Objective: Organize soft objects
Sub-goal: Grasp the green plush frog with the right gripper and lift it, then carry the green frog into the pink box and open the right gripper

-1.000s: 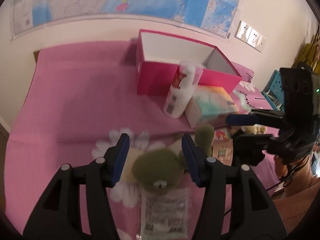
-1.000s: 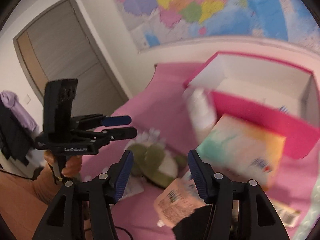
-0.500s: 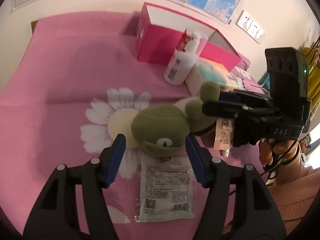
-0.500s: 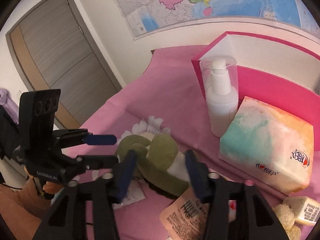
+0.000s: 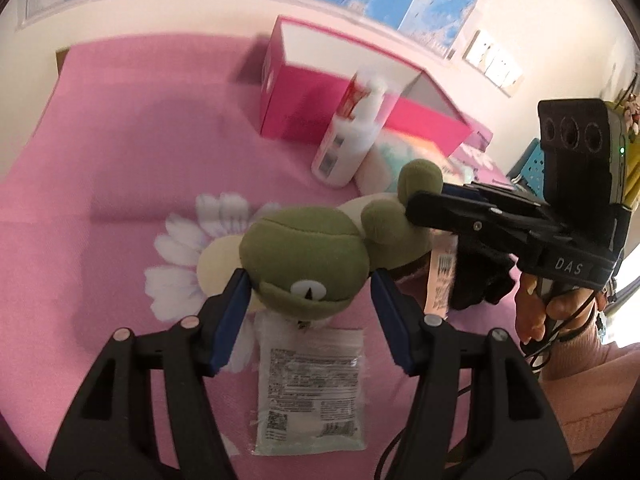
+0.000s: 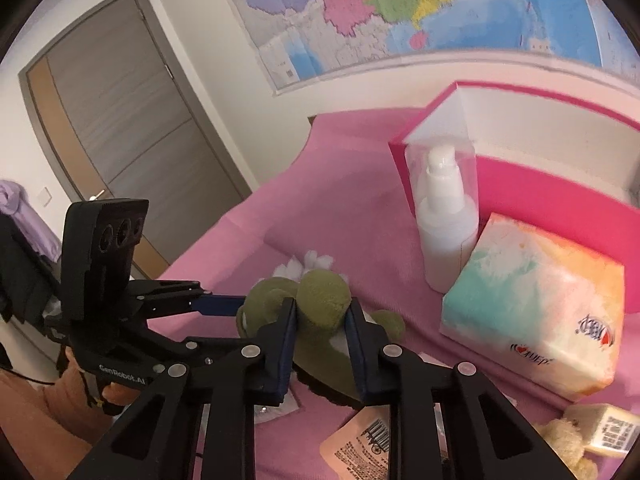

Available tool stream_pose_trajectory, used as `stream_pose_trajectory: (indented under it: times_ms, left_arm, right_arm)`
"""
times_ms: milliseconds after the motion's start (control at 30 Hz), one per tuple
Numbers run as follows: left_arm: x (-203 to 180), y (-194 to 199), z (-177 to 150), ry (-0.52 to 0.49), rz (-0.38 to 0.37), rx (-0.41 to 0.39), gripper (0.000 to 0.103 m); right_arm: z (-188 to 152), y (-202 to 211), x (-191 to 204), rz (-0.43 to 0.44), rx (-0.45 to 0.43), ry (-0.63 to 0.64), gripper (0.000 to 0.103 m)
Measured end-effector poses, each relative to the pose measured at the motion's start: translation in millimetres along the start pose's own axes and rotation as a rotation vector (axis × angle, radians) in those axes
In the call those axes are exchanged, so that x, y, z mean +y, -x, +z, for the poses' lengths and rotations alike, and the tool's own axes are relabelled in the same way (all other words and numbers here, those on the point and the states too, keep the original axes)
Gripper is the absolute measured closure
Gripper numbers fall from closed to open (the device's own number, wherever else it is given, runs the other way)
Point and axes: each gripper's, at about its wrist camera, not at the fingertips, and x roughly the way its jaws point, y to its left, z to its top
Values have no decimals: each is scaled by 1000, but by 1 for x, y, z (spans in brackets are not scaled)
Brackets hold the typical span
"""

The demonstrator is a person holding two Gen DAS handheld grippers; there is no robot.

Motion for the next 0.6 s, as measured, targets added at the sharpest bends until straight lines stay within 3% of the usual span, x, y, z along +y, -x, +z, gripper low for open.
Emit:
stream_pose_trajectory:
  times_ms: [300, 600]
  left_arm:
    - [-31, 48, 37, -98, -14, -166, 40]
    - [-59, 64, 92, -221, 50, -296, 40]
  right_arm:
    - [25, 56, 21, 35, -151, 65, 79]
    - [71, 94, 30, 34, -286, 142, 81]
